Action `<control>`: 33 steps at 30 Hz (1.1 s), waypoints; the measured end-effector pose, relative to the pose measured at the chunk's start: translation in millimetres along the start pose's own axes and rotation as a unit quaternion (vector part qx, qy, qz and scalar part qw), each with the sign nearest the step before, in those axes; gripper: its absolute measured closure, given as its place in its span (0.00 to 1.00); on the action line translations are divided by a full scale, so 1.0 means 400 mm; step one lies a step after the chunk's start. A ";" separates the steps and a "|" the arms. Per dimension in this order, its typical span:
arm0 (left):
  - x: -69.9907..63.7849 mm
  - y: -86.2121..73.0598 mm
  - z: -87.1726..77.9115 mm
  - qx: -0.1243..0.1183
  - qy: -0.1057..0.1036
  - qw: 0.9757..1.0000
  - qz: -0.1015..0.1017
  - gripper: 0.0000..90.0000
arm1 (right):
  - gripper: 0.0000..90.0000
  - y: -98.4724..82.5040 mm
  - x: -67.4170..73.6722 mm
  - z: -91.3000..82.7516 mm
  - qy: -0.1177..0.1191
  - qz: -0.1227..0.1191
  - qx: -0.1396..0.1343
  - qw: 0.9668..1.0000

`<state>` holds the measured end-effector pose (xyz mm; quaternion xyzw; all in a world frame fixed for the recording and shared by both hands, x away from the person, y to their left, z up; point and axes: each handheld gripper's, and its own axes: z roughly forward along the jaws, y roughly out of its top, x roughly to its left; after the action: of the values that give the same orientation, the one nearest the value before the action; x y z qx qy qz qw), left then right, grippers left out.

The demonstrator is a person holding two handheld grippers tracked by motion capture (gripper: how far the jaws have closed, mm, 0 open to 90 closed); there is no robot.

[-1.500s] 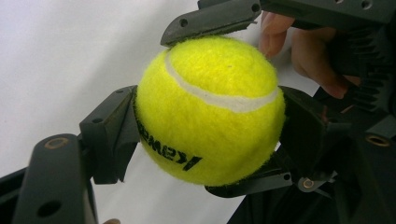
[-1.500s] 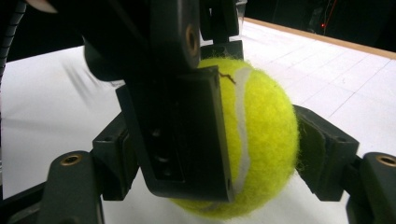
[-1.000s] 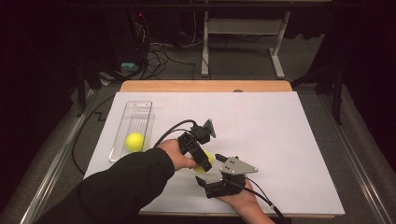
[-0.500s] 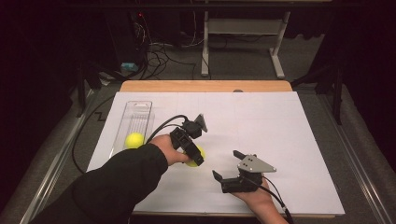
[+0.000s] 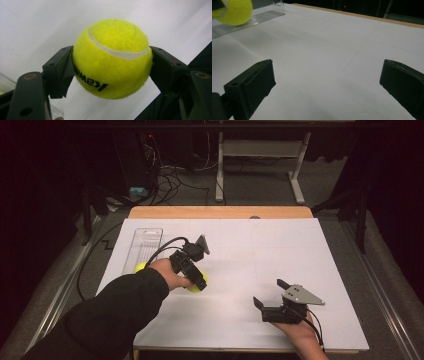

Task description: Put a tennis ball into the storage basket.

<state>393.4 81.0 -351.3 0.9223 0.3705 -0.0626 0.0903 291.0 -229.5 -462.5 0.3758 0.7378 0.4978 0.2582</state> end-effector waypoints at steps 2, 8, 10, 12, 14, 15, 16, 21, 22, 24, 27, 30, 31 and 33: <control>0.008 -0.005 -0.007 0.002 0.000 1.000 -0.003 0.29 | 0.00 -0.006 -0.013 -0.011 -0.009 0.002 0.001 1.000; 0.037 -0.030 -0.033 -0.004 0.010 1.000 -0.016 0.29 | 0.00 -0.015 -0.041 -0.038 -0.028 0.009 -0.002 1.000; 0.049 -0.042 -0.044 -0.008 0.013 1.000 -0.022 0.29 | 0.00 -0.018 -0.048 -0.046 -0.033 0.010 -0.002 0.999; 0.064 -0.055 -0.058 -0.012 0.016 0.999 -0.029 0.29 | 0.00 -0.021 -0.055 -0.054 -0.035 0.013 -0.003 0.999; 0.080 -0.069 -0.071 -0.016 0.017 0.999 -0.036 0.29 | 0.00 -0.024 -0.061 -0.060 -0.040 0.012 -0.004 0.999; 0.087 -0.076 -0.077 -0.018 0.019 0.999 -0.040 0.29 | 0.00 -0.025 -0.063 -0.063 -0.040 0.014 -0.003 0.999; 0.094 -0.084 -0.083 -0.020 0.020 0.999 -0.044 0.29 | 0.00 -0.027 -0.064 -0.065 -0.042 0.014 -0.003 0.999; 0.127 -0.120 -0.101 -0.021 0.028 0.998 -0.061 0.29 | 0.00 -0.029 -0.069 -0.070 -0.045 0.015 -0.003 0.999; 0.132 -0.127 -0.103 -0.019 0.029 0.997 -0.064 0.29 | 0.00 -0.029 -0.069 -0.070 -0.045 0.015 -0.004 0.999; 0.143 -0.142 -0.108 -0.018 0.033 0.997 -0.069 0.29 | 0.00 -0.028 -0.070 -0.070 -0.045 0.014 -0.004 0.999; 0.160 -0.164 -0.115 -0.017 0.036 0.996 -0.079 0.29 | 0.00 -0.028 -0.068 -0.069 -0.045 0.014 -0.004 0.999; 0.178 -0.188 -0.122 -0.015 0.038 0.995 -0.090 0.29 | 0.00 -0.028 -0.068 -0.069 -0.045 0.014 -0.003 0.999; 0.185 -0.196 -0.124 -0.014 0.039 0.995 -0.093 0.29 | 0.00 -0.028 -0.068 -0.069 -0.045 0.015 -0.003 0.999; 0.196 -0.211 -0.127 -0.011 0.043 0.994 -0.101 0.29 | 0.00 -0.029 -0.068 -0.068 -0.044 0.013 -0.002 0.999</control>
<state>393.6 204.3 -326.1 0.8810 0.4659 -0.0274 0.0776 282.9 -269.0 -462.9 0.4061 0.7200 0.4855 0.2844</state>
